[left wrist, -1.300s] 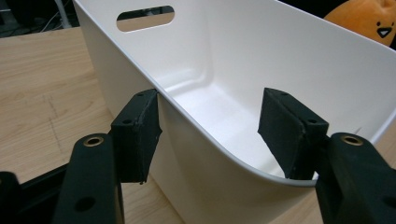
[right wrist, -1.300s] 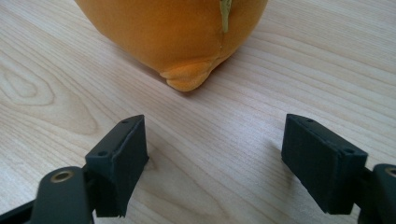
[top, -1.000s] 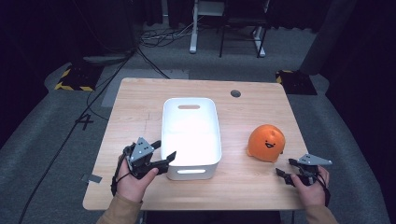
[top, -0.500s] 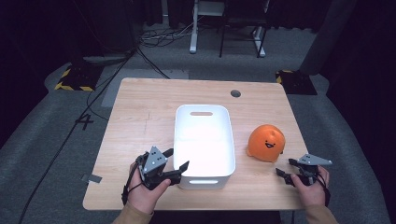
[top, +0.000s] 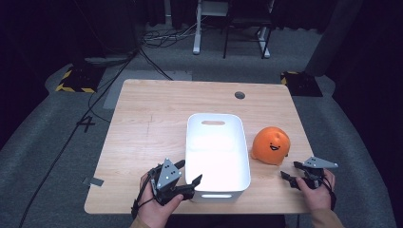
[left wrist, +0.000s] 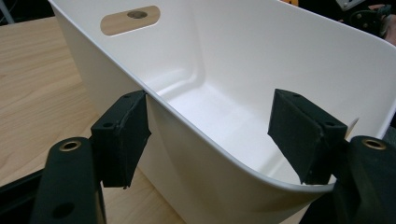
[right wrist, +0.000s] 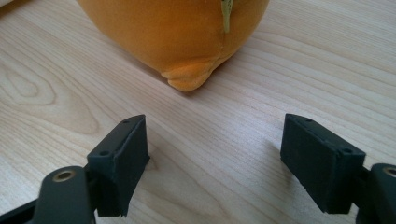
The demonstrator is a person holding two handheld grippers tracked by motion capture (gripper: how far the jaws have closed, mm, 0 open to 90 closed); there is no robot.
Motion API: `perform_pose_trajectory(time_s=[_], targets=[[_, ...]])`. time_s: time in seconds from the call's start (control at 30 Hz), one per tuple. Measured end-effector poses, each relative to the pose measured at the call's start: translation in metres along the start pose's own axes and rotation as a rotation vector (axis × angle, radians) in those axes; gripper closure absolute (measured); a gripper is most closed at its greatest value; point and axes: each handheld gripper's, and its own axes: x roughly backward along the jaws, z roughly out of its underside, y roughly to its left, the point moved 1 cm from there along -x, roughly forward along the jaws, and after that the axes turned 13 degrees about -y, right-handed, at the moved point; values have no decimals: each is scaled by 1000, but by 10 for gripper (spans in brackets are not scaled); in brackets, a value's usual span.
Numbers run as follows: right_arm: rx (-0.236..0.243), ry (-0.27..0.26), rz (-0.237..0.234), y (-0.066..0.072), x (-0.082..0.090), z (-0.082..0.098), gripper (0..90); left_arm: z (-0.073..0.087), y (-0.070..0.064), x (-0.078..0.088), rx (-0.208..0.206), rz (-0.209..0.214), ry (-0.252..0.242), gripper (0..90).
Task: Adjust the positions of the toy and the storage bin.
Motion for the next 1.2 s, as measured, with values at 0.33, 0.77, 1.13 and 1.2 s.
perform_pose_trajectory(time_s=[0.33, 0.77, 1.13, 1.2], targets=[[8, 0, -4, 0, 0, 0, 243, 2, -10, 0, 5, 0, 2, 253], [7, -1, -2, 0, 0, 0, 245, 2, -8, 11, -23, 2, 11, 295], [9, 0, -4, 0, 0, 0, 245, -22, 7, 15, 0, -10, -51, 253], [8, 0, -4, -1, 0, 0, 245, -28, 12, 15, -19, -19, -58, 247]])
